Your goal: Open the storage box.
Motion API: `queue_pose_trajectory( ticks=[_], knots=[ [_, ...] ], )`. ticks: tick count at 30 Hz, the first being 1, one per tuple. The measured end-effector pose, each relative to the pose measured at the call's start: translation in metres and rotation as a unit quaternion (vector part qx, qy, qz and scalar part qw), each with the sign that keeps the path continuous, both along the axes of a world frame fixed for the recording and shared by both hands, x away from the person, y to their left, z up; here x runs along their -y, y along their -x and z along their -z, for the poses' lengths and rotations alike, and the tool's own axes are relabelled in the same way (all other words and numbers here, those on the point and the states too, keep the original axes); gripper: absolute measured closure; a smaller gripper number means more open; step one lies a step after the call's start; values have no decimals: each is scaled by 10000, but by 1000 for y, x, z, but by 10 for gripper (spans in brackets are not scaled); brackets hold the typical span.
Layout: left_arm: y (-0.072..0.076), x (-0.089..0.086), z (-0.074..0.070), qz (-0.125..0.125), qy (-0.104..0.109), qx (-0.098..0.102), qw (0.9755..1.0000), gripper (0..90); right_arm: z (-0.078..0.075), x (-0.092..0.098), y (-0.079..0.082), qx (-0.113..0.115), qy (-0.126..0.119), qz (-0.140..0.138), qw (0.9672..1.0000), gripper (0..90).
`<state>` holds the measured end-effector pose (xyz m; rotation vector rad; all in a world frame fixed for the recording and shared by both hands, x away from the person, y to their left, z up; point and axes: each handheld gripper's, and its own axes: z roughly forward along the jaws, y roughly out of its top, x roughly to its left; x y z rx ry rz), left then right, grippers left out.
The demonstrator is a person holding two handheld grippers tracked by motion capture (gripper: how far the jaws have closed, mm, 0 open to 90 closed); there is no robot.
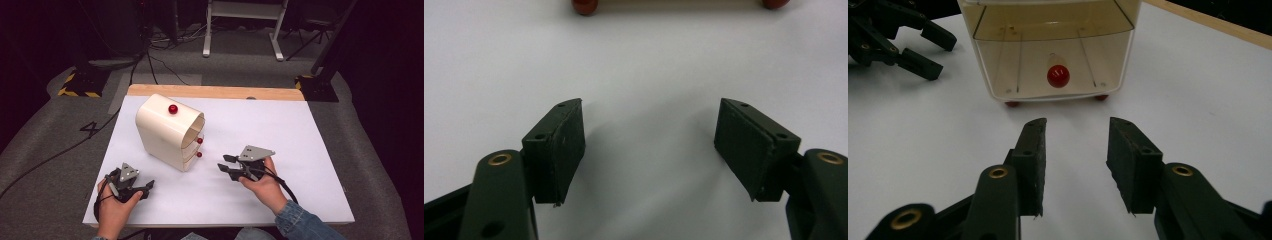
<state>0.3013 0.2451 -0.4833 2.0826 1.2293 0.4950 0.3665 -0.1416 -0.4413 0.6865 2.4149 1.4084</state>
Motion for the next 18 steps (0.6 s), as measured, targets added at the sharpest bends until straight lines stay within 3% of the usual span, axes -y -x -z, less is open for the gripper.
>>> queue_pose_trajectory(
  ticks=[6, 13, 18],
  knots=[
    [0, 0, 0, 0, 11, -9, 10000, 286, 13, -28, -16, -54, 105, -92, 9999, 626],
    [0, 0, 0, 1, 10, -9, 10000, 286, 20, -49, -27, 35, -90, -239, 9997, 651],
    [0, 0, 0, 0, 9, -5, 10000, 286, 26, -54, -33, -34, -214, -292, 9993, 683]
  ],
)
